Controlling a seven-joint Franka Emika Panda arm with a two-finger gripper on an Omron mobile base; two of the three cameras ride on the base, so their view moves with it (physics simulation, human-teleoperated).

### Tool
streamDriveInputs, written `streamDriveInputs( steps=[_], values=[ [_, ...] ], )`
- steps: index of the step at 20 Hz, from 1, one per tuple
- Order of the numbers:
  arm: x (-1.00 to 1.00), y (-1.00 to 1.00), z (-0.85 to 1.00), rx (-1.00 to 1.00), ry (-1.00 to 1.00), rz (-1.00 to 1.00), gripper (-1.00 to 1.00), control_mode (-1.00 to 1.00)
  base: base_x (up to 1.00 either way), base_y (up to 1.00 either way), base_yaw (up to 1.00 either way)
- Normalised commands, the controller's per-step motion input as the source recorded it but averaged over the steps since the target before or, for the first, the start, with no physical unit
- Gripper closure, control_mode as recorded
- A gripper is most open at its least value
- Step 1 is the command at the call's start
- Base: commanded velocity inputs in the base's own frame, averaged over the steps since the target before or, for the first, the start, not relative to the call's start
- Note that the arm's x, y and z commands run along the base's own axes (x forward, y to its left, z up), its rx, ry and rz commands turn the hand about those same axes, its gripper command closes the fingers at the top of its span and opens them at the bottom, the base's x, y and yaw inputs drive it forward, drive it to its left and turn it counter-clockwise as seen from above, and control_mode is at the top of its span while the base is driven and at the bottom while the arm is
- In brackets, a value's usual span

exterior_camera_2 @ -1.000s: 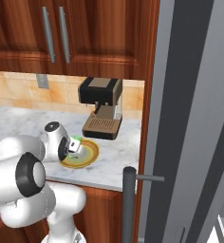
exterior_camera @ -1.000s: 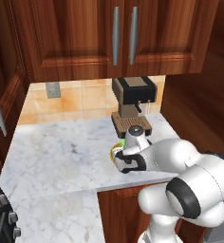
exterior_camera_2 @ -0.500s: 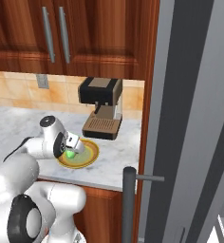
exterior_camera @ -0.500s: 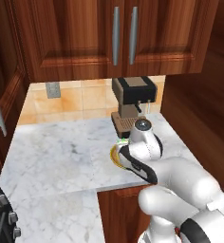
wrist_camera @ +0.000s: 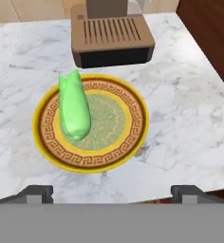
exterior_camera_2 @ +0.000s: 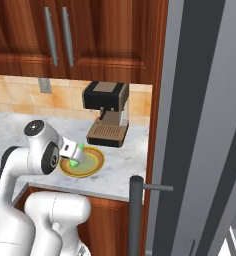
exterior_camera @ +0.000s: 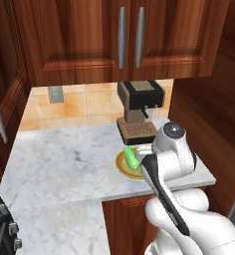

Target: Pick corn from the fridge and place it on the plate on the counter.

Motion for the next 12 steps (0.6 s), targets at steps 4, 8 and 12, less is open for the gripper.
streamDriveInputs(
  steps=[4,8,12],
  values=[
    [-0.67,-0.23,0.74,0.00,-0.11,0.00,-1.00,-1.00,0.00,0.00,0.00],
    [-0.60,-0.13,0.53,0.00,-0.07,0.00,-1.00,-1.00,0.00,0.00,0.00],
    [-0.59,-0.11,0.04,0.00,-0.10,0.00,-1.00,-1.00,0.00,0.00,0.00]
  ],
)
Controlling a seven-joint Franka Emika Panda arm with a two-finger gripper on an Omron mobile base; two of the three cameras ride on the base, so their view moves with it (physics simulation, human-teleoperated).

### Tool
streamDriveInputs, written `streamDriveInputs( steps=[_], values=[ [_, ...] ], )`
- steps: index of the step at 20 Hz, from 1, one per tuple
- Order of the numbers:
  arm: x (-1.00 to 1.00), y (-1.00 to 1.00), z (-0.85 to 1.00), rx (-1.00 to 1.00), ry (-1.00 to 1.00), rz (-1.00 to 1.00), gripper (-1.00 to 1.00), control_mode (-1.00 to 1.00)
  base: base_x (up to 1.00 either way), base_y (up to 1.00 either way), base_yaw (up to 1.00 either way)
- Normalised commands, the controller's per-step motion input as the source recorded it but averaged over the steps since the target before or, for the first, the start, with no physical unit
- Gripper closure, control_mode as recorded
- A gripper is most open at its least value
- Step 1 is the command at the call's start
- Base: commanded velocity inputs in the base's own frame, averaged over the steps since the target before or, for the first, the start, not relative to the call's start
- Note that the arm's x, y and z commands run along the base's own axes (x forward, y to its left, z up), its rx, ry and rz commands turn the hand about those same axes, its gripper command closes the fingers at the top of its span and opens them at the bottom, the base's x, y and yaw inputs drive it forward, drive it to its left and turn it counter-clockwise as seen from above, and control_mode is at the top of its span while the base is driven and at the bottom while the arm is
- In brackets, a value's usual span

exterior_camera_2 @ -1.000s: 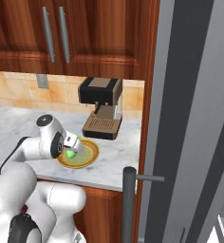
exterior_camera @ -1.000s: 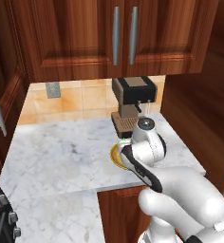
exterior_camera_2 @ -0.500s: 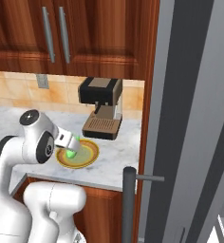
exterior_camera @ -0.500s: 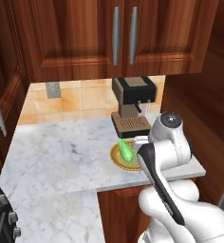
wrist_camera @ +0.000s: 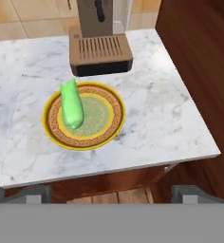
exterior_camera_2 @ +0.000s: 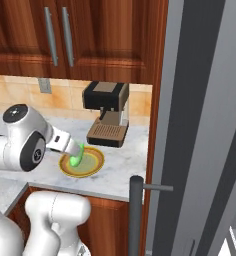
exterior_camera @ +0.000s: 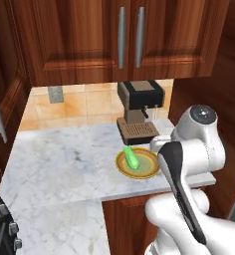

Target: Pick corn from the fridge and place it on the plate on the counter.

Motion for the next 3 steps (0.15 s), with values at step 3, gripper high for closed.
streamDriveInputs(
  steps=[3],
  values=[
    [-0.68,-0.20,0.00,0.00,-0.16,0.00,-1.00,-1.00,0.00,0.00,0.00]
  ],
)
